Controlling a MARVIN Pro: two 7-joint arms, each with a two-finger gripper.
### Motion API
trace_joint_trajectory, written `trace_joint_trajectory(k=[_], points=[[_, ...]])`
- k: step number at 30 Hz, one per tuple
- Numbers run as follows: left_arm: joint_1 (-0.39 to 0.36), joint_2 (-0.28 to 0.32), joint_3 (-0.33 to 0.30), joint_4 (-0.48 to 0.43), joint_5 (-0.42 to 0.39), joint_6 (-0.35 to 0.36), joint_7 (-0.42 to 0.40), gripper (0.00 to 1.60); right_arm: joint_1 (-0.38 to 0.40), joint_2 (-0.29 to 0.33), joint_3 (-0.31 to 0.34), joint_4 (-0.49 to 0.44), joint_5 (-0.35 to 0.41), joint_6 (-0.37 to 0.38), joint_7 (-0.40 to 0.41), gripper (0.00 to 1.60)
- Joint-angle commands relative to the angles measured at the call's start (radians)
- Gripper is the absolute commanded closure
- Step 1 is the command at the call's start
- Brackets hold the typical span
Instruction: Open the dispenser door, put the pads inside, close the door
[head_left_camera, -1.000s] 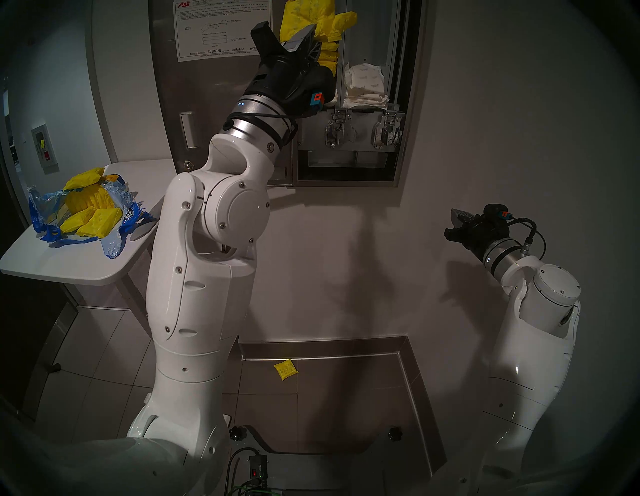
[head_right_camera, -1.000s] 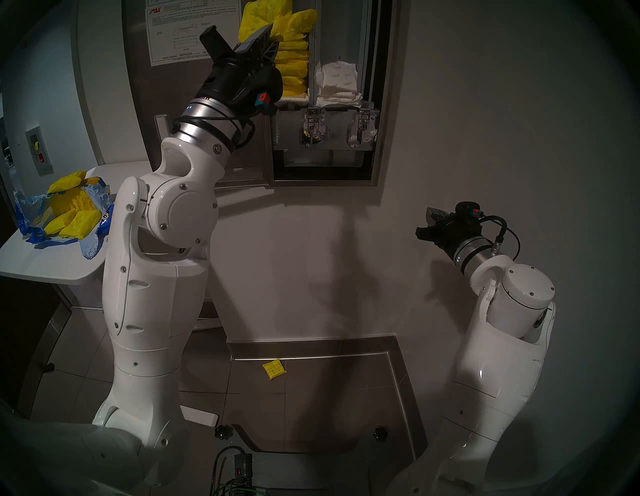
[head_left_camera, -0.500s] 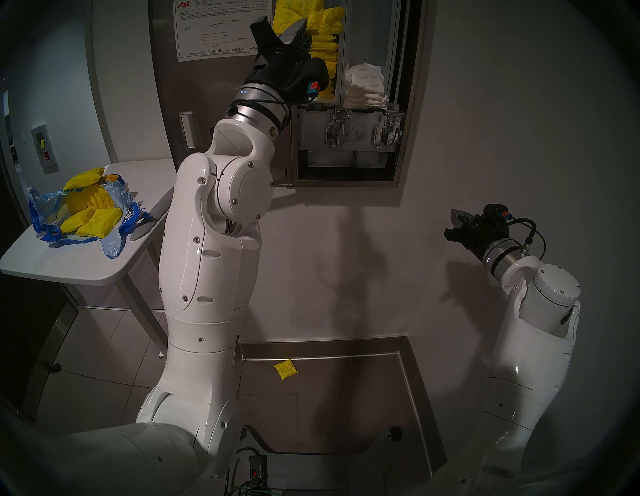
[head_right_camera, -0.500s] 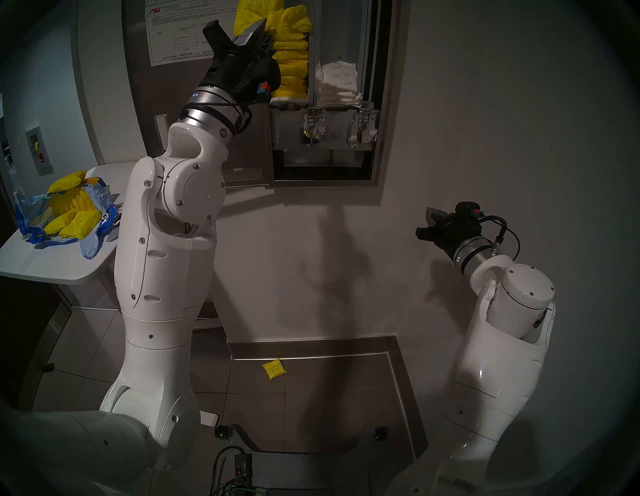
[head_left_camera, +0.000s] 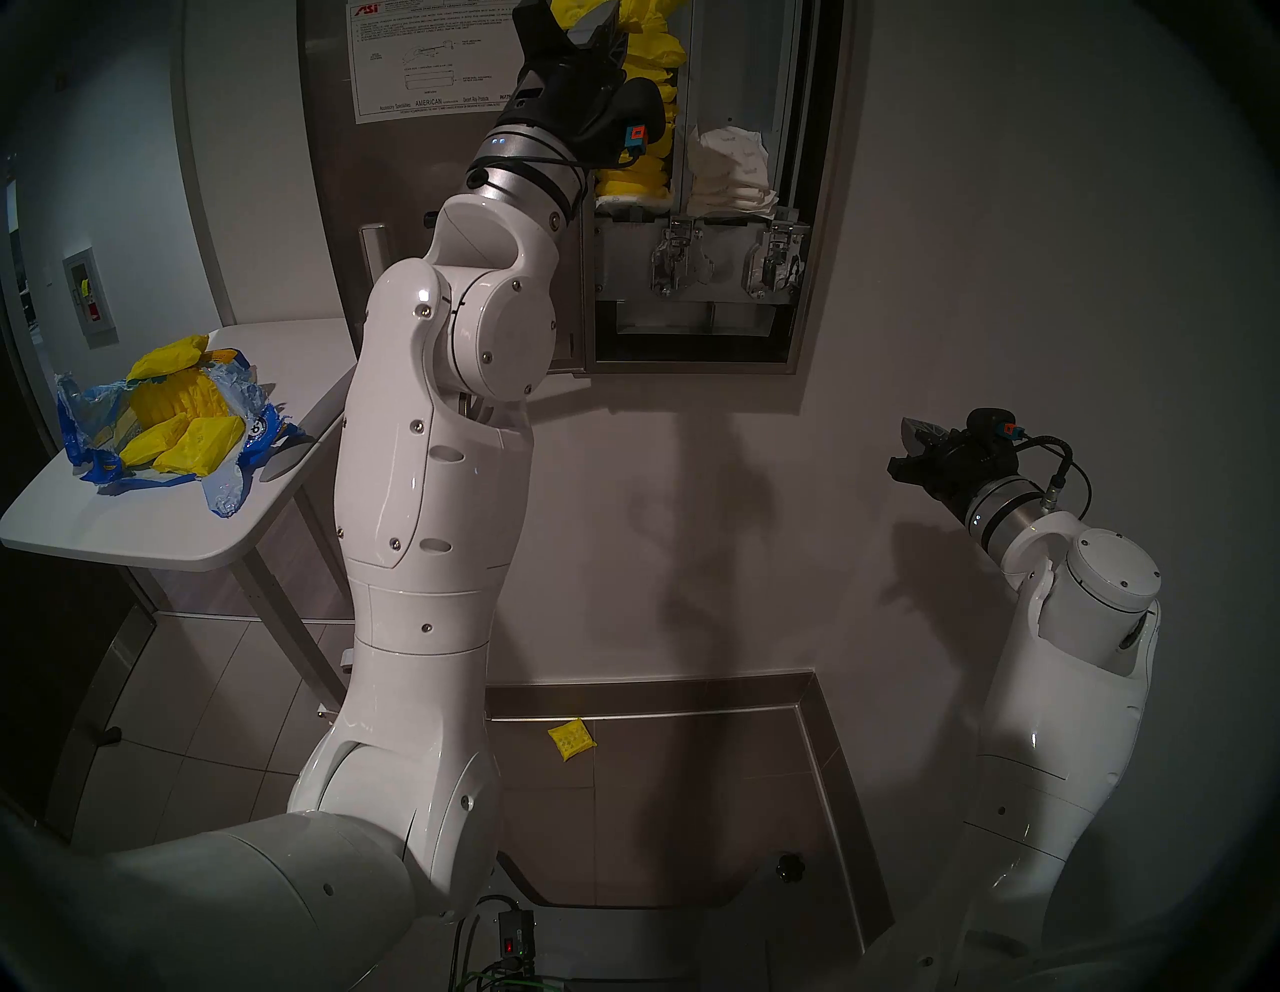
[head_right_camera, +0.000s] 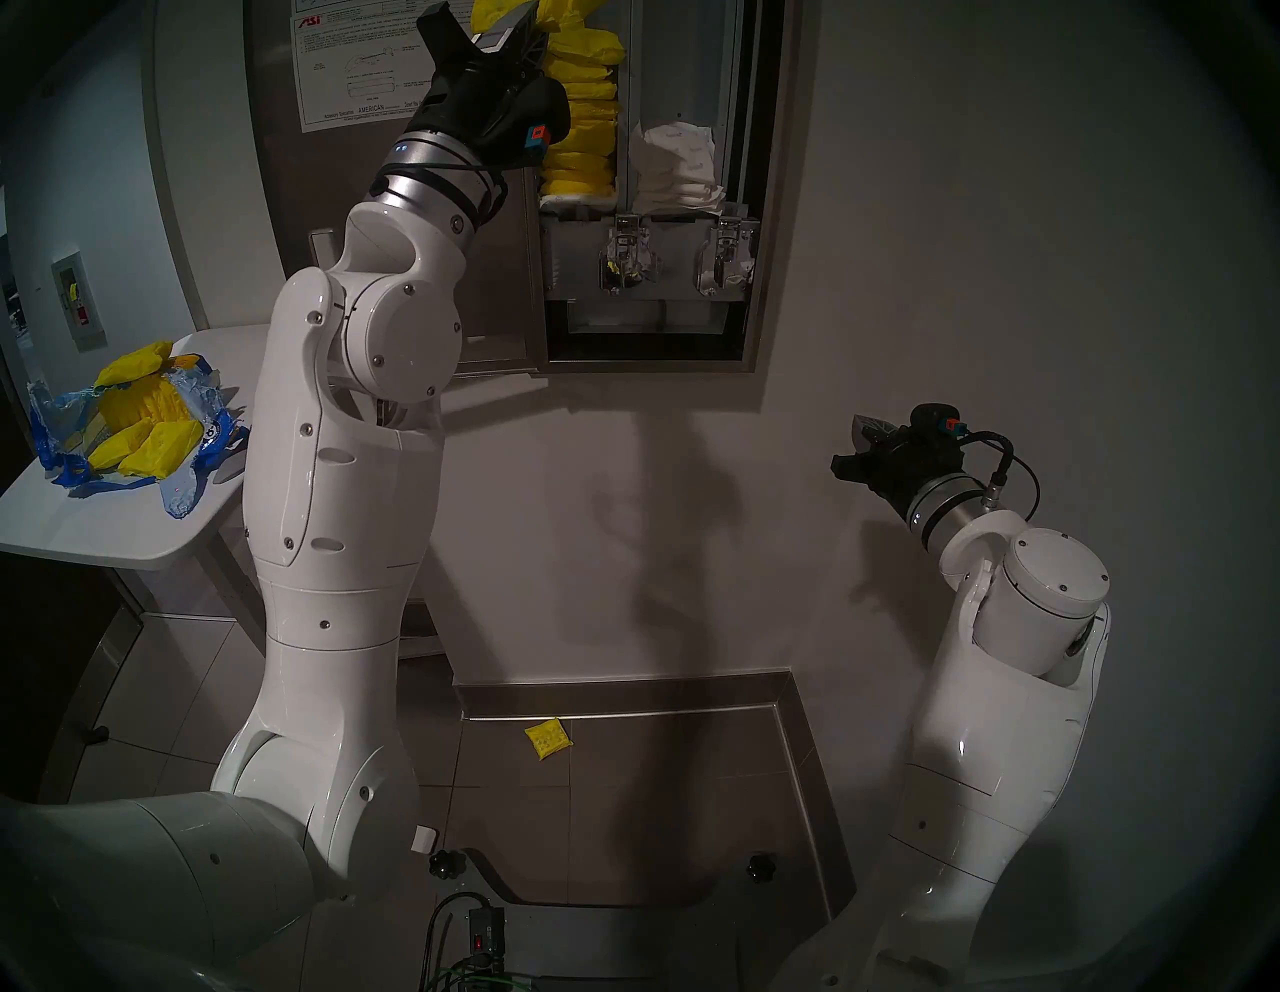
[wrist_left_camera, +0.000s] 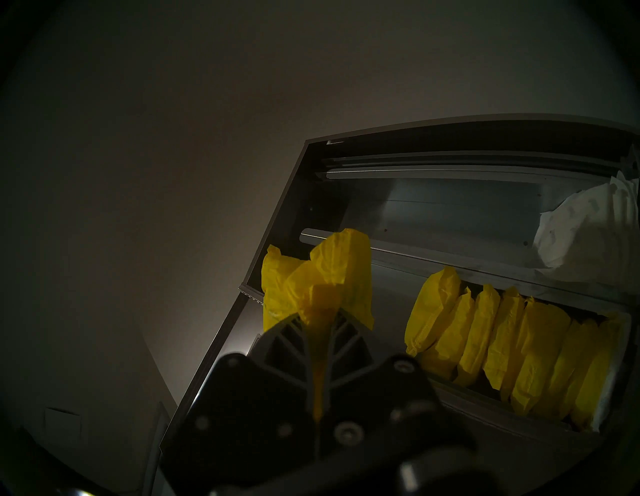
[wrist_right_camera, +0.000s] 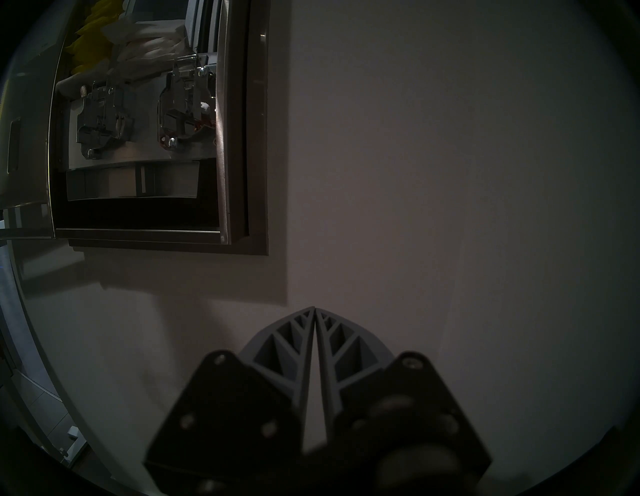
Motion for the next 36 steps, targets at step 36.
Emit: trace_joint_trajectory(k=[36], points=[[-0.334, -0.075, -0.061, 0.151, 0.157, 0.017, -0.236, 1.60, 0.021, 0.008, -0.002, -0.026, 0.005, -0.008, -0.001, 1.18]])
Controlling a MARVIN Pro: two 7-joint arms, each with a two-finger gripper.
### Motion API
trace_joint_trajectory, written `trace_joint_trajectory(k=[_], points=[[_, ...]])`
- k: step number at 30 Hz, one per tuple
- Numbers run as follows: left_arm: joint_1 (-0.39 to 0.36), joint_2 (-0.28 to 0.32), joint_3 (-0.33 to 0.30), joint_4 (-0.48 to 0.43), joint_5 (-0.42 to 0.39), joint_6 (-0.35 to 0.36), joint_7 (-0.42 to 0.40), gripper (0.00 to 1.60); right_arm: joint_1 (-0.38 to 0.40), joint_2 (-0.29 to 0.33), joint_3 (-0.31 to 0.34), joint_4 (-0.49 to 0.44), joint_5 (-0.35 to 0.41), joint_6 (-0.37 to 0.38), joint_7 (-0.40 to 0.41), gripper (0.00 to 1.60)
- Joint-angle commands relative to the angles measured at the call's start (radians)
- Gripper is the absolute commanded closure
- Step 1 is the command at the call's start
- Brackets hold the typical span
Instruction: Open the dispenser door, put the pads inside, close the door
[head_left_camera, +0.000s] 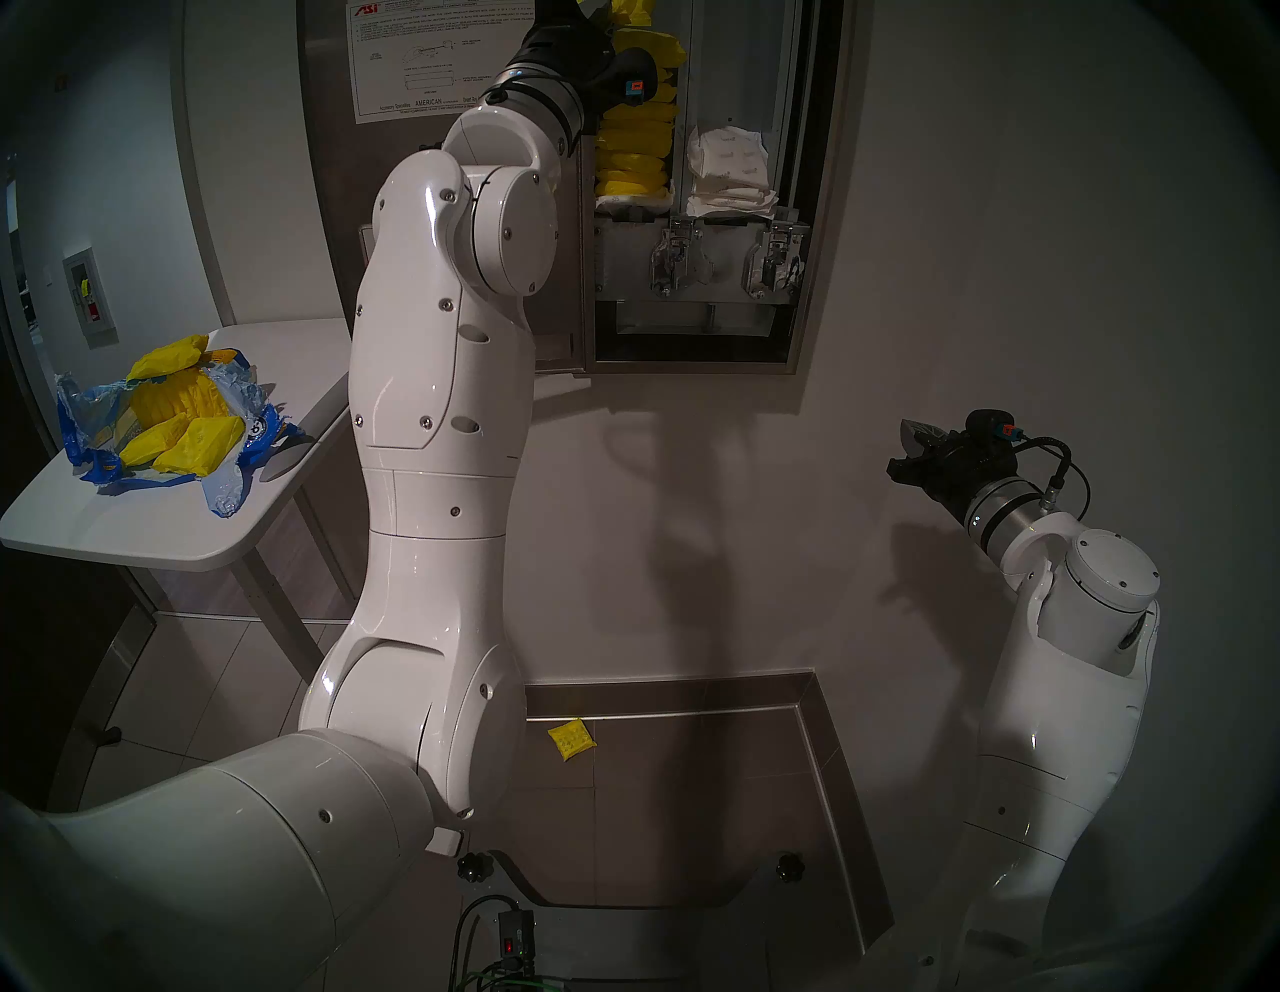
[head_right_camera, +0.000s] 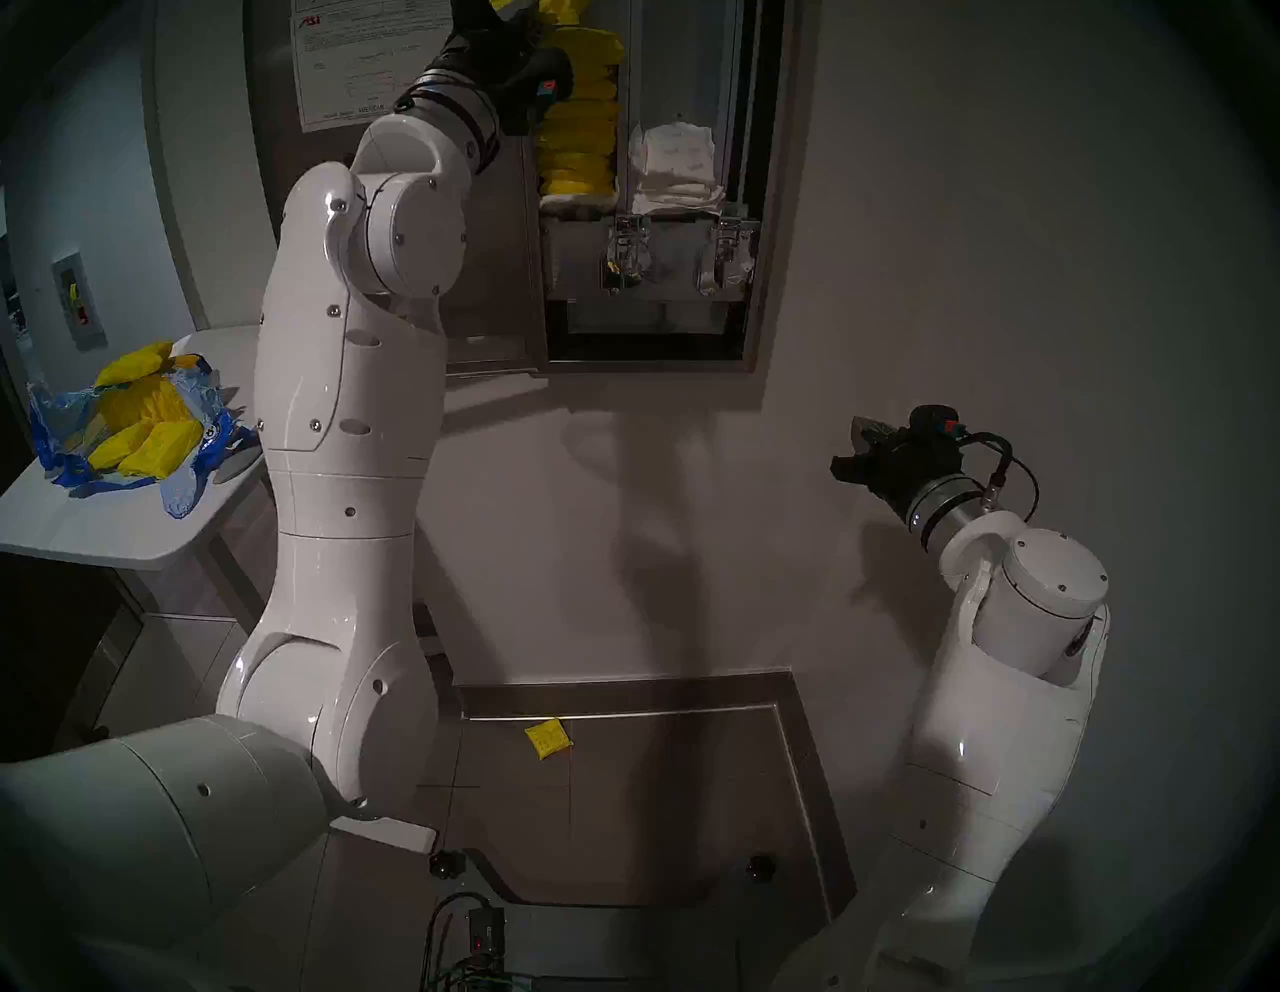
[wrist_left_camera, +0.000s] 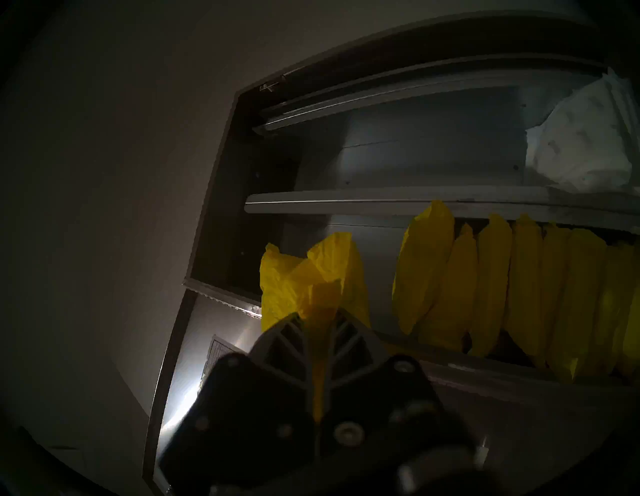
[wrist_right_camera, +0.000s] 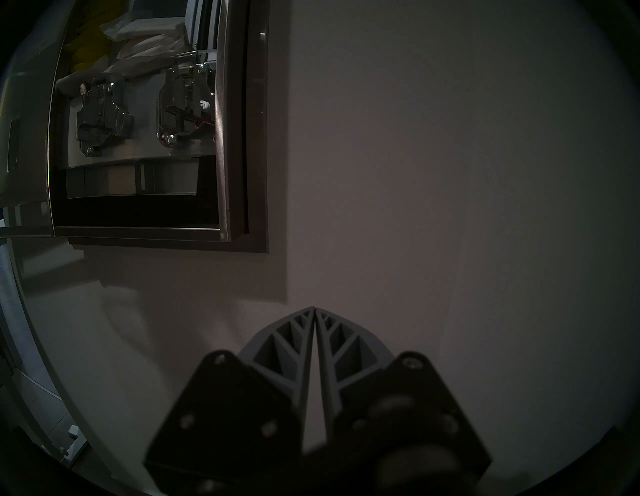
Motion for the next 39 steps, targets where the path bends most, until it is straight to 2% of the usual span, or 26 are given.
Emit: trace_joint_trajectory(k=[1, 16, 26, 39], points=[[-0.109, -0.029, -0.001, -0.011, -0.003, -0.005, -0.034, 1.60, 0.021, 0.006, -0.001, -0.031, 0.005, -0.008, -0.001, 1.18], [-0.202, -0.080, -0.009, 0.053, -0.009, -0.001, -0.121, 1.60, 0.021, 0.006, -0.001, -0.033, 0.005, -0.008, -0.002, 1.18], [-0.264, -0.047, -0.039, 0.134, 0.033, 0.005, -0.177, 1.60, 0.021, 0.006, -0.001, -0.032, 0.005, -0.008, -0.002, 1.18], [-0.328, -0.055, -0.040, 0.231, 0.059, 0.016, -0.200, 1.60, 0.021, 0.007, -0.002, -0.031, 0.005, -0.008, -0.001, 1.18]])
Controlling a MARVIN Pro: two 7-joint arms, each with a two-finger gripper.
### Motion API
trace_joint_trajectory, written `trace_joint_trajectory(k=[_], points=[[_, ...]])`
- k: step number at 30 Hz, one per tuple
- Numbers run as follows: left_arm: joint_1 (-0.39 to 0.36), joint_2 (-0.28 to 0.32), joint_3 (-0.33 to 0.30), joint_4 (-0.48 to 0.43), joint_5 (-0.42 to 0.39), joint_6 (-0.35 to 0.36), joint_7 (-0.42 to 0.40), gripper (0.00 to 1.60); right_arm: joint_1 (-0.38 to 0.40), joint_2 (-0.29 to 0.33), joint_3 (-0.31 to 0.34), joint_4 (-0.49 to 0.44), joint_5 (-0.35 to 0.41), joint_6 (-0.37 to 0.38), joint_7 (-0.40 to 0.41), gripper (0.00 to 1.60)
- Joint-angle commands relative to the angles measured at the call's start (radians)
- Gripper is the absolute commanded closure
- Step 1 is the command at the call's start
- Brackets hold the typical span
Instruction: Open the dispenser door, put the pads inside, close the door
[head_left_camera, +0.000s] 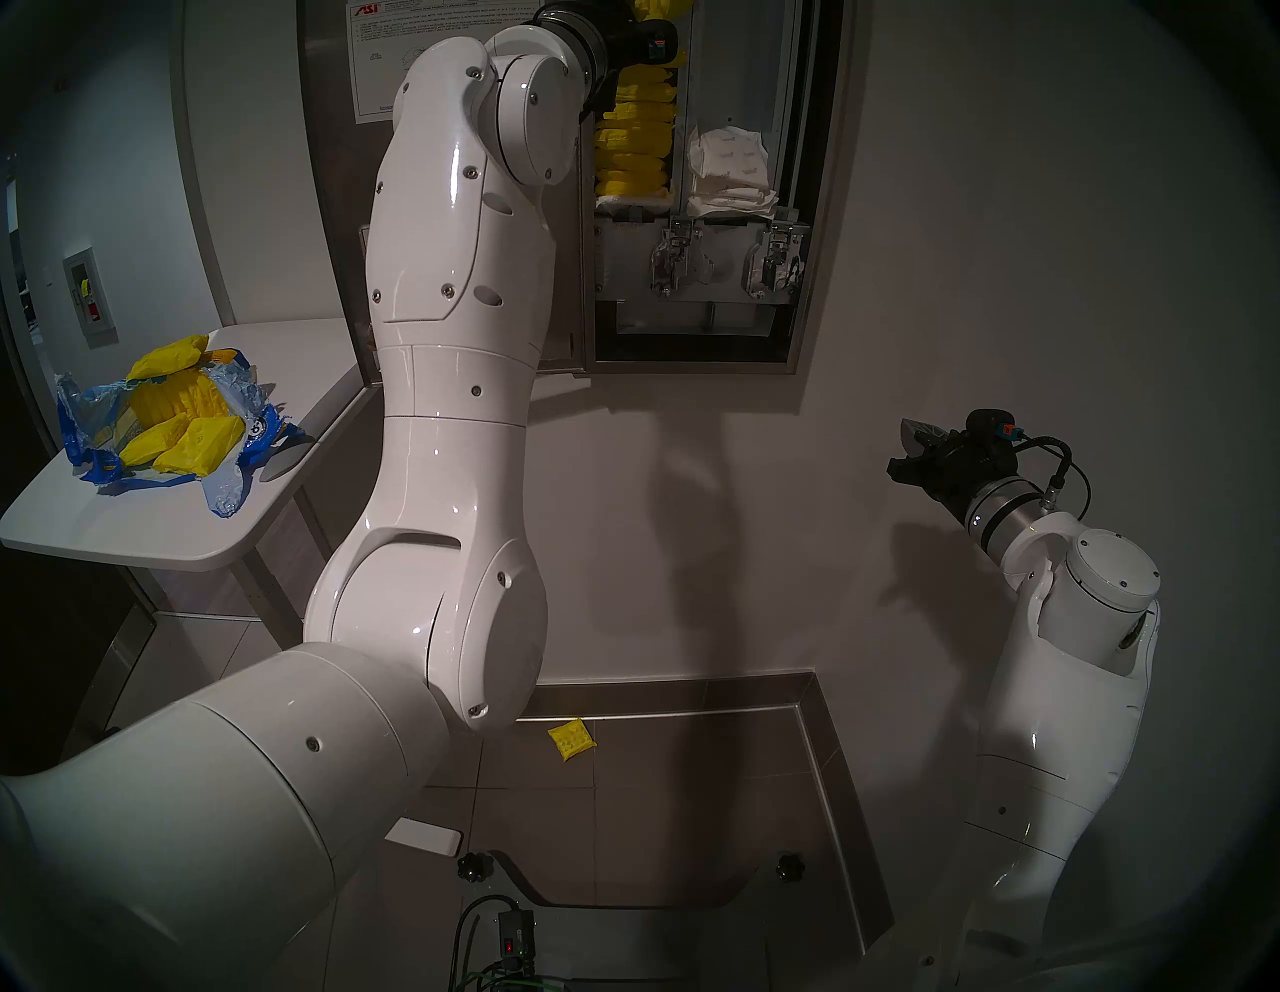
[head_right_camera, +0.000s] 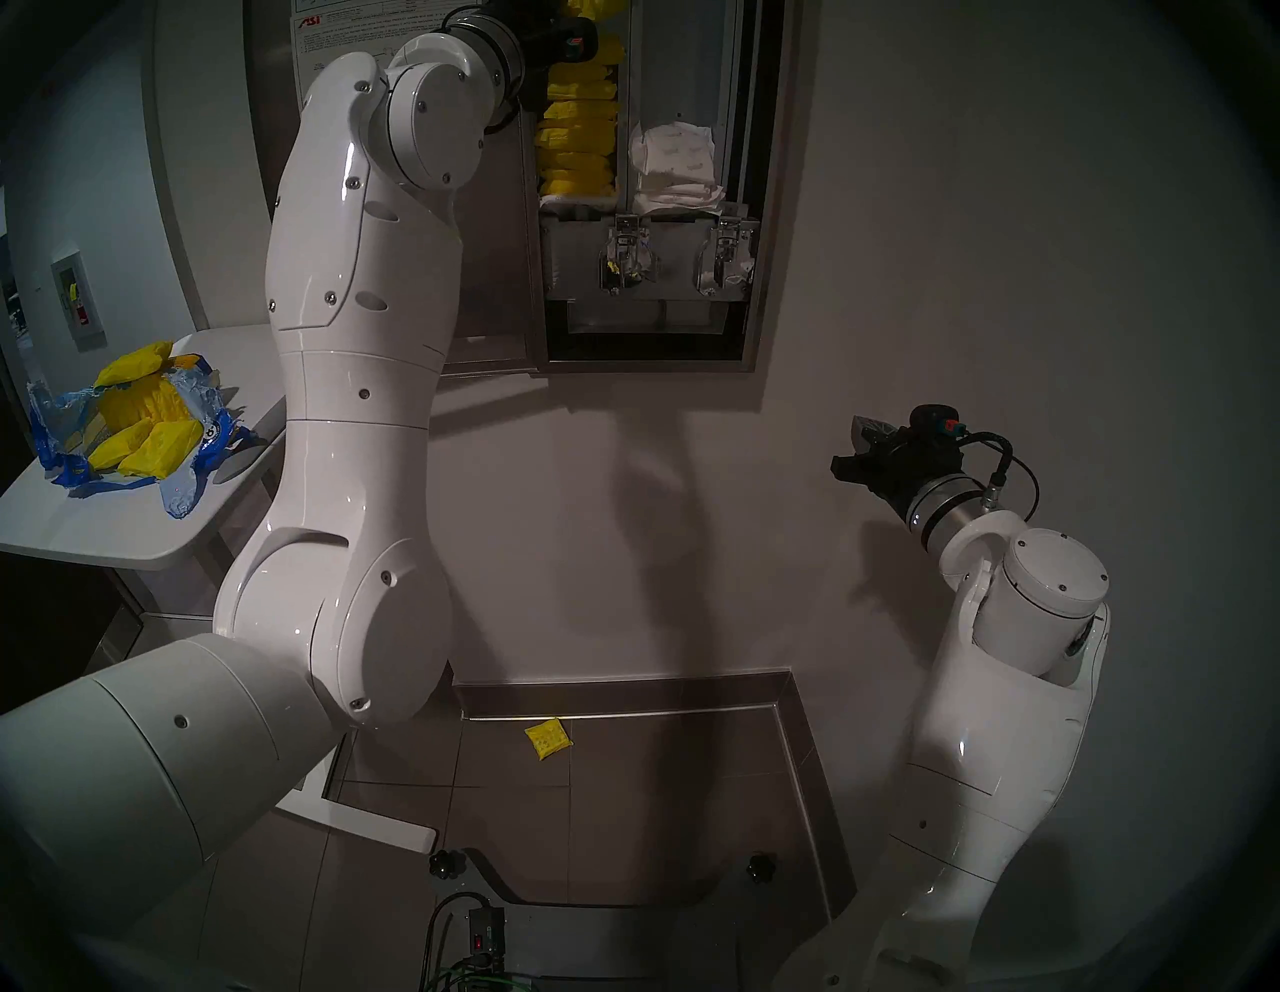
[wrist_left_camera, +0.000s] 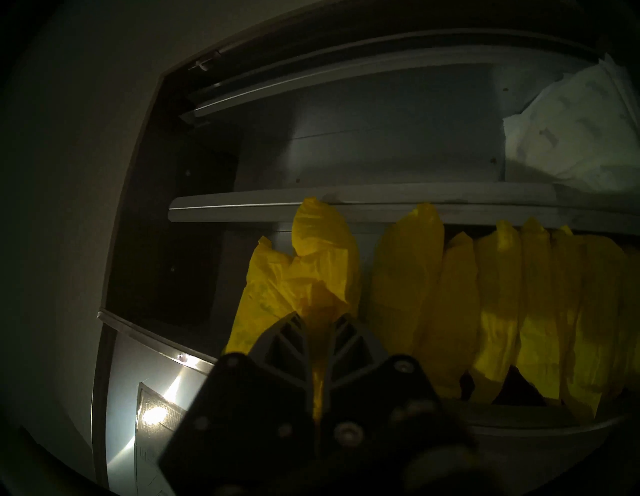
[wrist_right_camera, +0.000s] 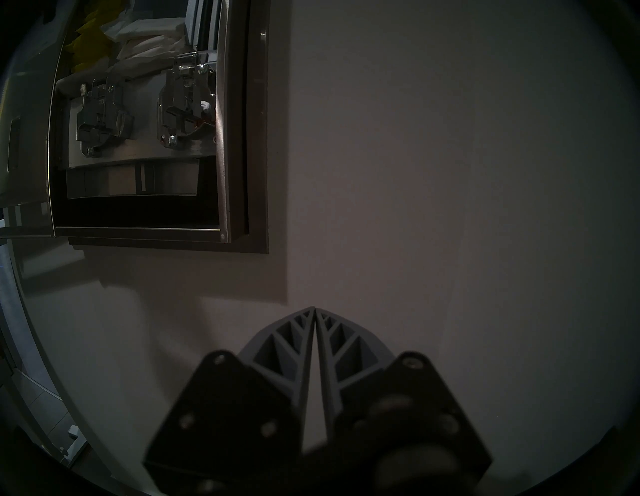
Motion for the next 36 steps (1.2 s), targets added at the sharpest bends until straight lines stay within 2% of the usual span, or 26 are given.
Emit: trace_joint_trajectory(k=[1, 13, 24, 36], points=[[-0.118, -0.014, 0.002, 0.039, 0.013, 0.014, 0.009, 1.60, 0.021, 0.005, -0.001, -0.030, 0.005, -0.008, -0.001, 1.18], [-0.166, -0.038, -0.015, 0.104, 0.021, 0.045, 0.001, 1.60, 0.021, 0.005, -0.001, -0.031, 0.005, -0.008, -0.002, 1.18], [-0.230, -0.078, -0.065, 0.167, -0.010, 0.107, -0.079, 1.60, 0.021, 0.005, -0.001, -0.032, 0.005, -0.008, -0.002, 1.18], [-0.298, -0.078, -0.077, 0.280, -0.011, 0.163, -0.136, 1.60, 0.021, 0.005, -0.001, -0.033, 0.005, -0.008, -0.002, 1.18]])
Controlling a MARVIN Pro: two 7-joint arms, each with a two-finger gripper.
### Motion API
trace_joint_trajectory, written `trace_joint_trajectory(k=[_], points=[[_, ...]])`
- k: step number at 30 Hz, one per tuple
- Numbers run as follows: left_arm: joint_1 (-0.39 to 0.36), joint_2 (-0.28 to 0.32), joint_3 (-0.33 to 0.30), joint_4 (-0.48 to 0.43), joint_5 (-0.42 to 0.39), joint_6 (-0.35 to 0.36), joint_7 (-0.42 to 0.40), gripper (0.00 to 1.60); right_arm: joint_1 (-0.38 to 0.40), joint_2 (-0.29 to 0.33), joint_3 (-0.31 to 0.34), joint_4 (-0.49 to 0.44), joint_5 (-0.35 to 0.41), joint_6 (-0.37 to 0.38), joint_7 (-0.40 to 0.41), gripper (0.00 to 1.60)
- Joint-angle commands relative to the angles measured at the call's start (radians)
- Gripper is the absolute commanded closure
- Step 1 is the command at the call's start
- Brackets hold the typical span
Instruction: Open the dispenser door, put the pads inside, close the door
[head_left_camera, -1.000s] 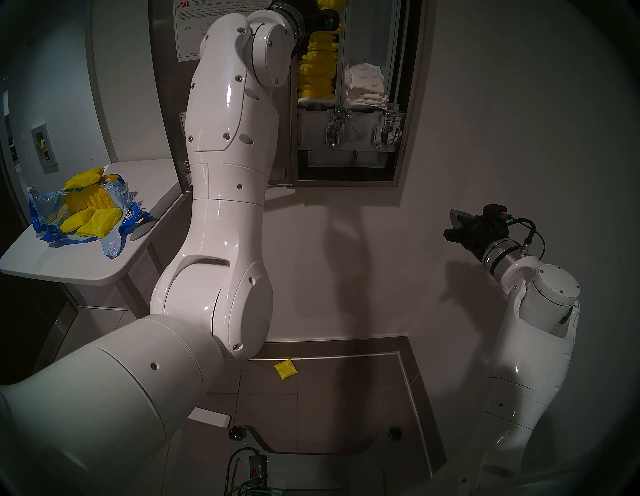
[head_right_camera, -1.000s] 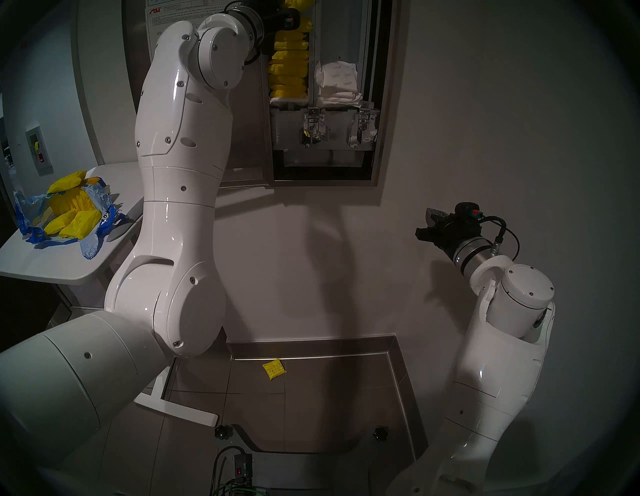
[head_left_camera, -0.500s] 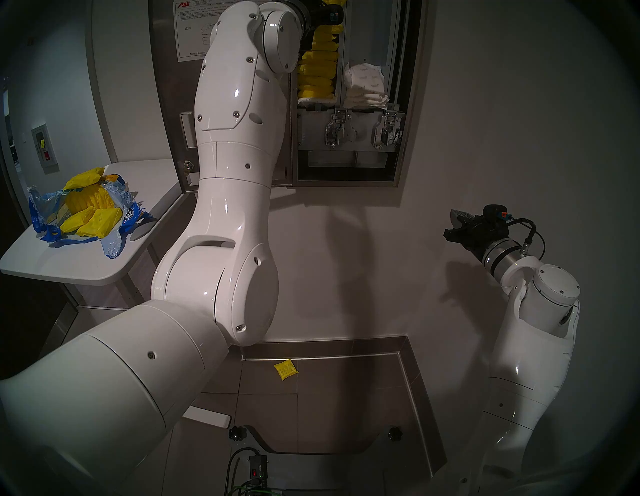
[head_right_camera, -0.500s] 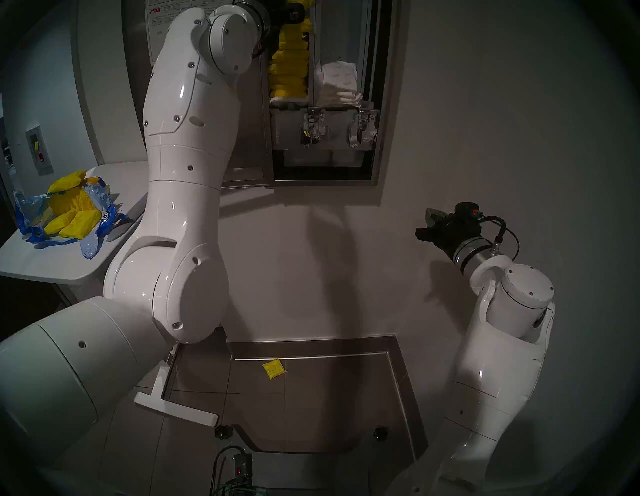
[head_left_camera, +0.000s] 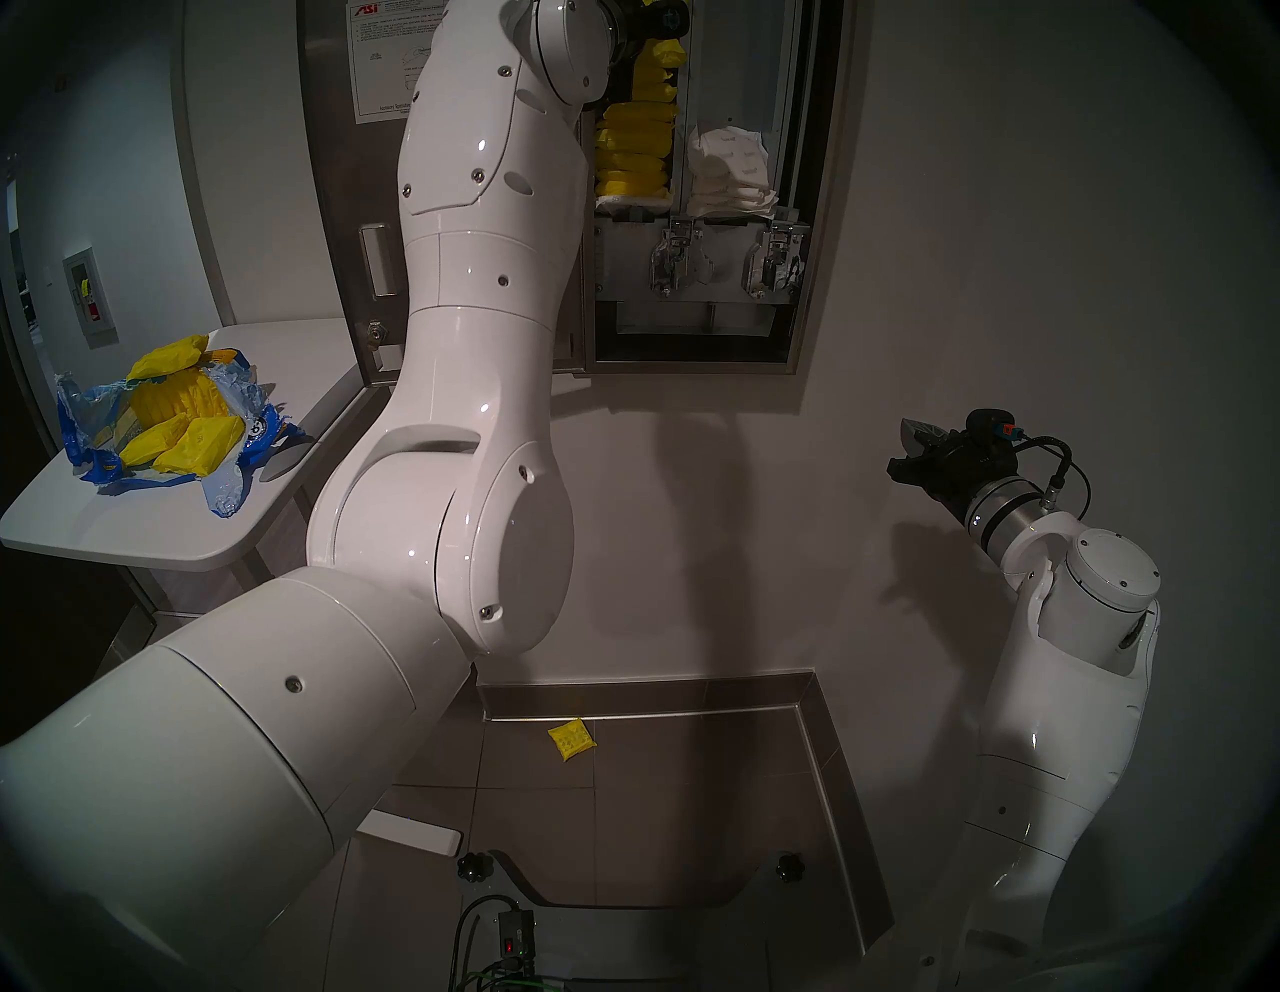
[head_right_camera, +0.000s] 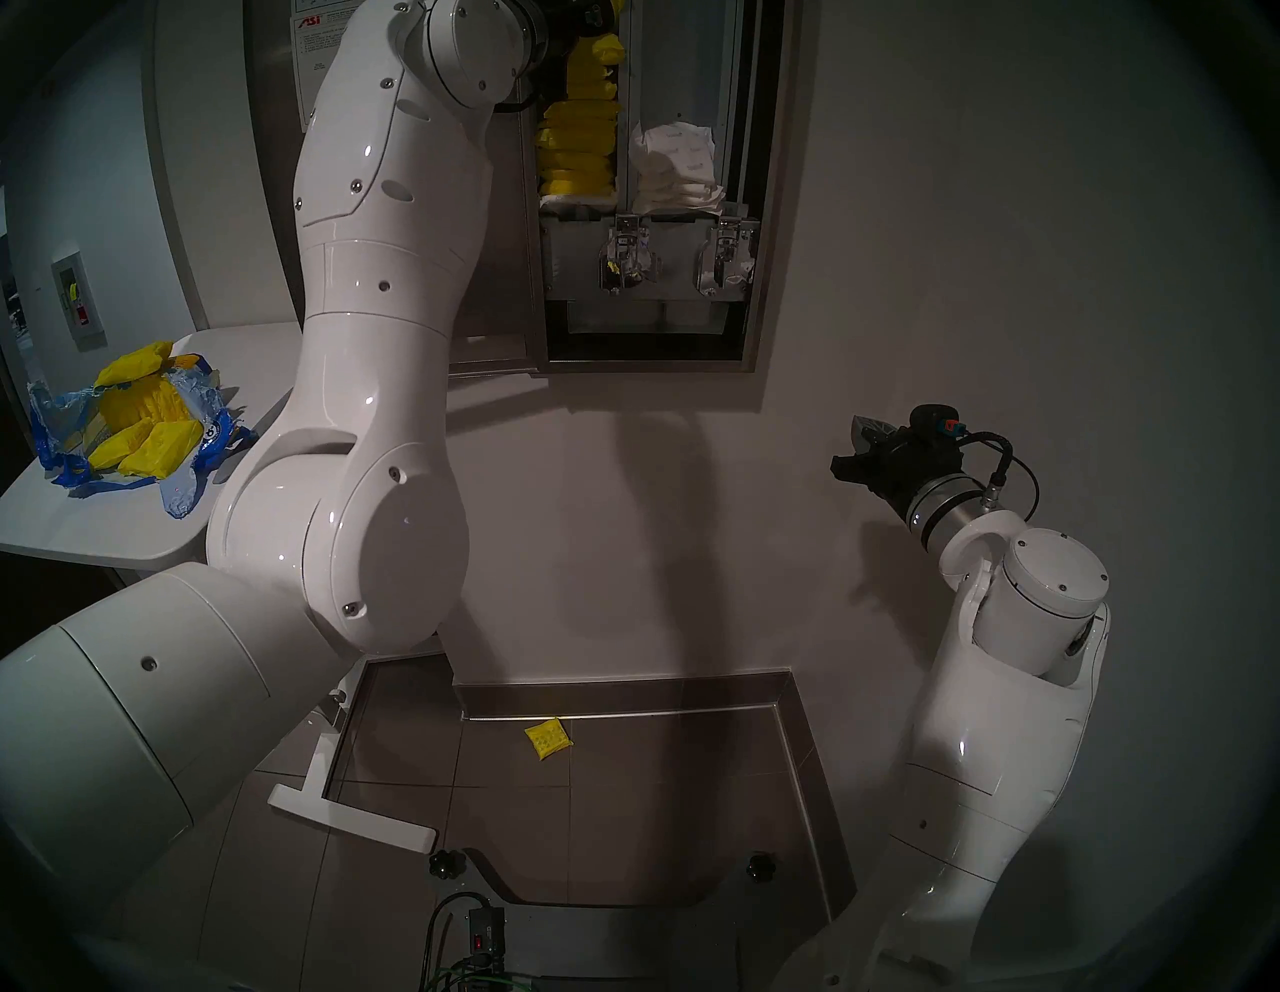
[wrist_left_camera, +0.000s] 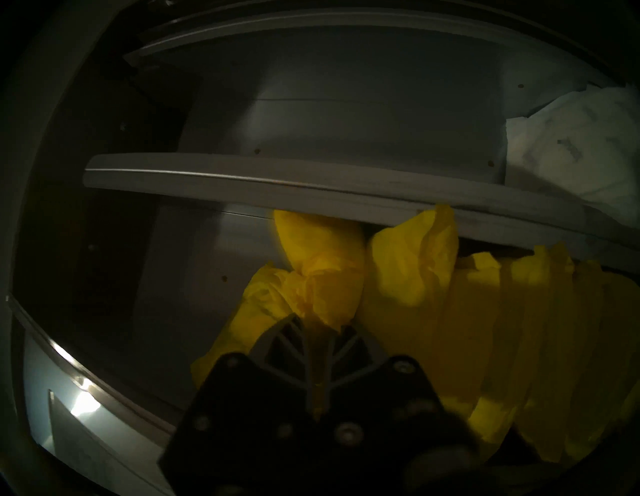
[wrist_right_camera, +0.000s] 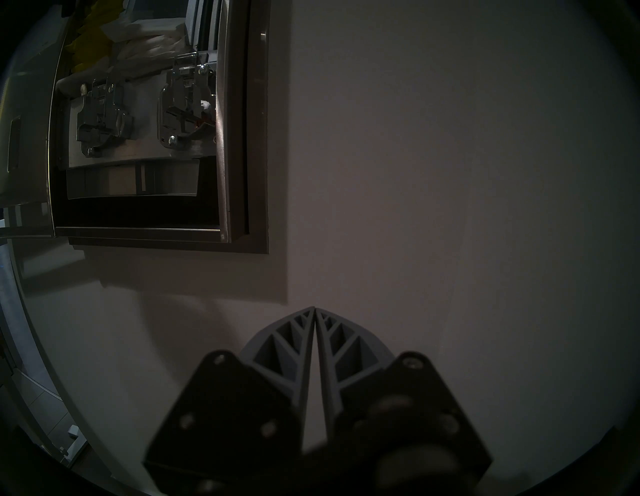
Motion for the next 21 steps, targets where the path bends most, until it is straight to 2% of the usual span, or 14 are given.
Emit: trace_joint_trajectory(k=[1, 8, 12, 13, 15, 16, 21], points=[[-0.110, -0.008, 0.000, 0.048, -0.002, 0.033, 0.000, 1.60, 0.021, 0.005, -0.001, -0.032, 0.005, -0.008, -0.002, 1.18], [-0.152, -0.011, -0.011, 0.111, -0.012, 0.057, -0.008, 1.60, 0.021, 0.005, -0.001, -0.033, 0.005, -0.008, -0.002, 1.18], [-0.187, -0.033, -0.042, 0.144, -0.046, 0.088, -0.032, 1.60, 0.021, 0.005, -0.001, -0.033, 0.005, -0.008, -0.002, 1.18], [-0.172, -0.036, -0.041, 0.127, -0.049, 0.093, -0.028, 1.60, 0.021, 0.005, -0.001, -0.033, 0.005, -0.008, -0.002, 1.18], [-0.211, -0.030, -0.049, 0.171, -0.051, 0.100, -0.034, 1.60, 0.021, 0.004, -0.001, -0.033, 0.005, -0.008, -0.002, 1.18], [-0.187, -0.031, -0.044, 0.147, -0.053, 0.103, -0.025, 1.60, 0.021, 0.004, -0.001, -0.033, 0.005, -0.008, -0.002, 1.18], [-0.231, -0.032, -0.076, 0.195, -0.077, 0.140, -0.040, 1.60, 0.021, 0.004, -0.001, -0.034, 0.005, -0.009, -0.003, 1.18]])
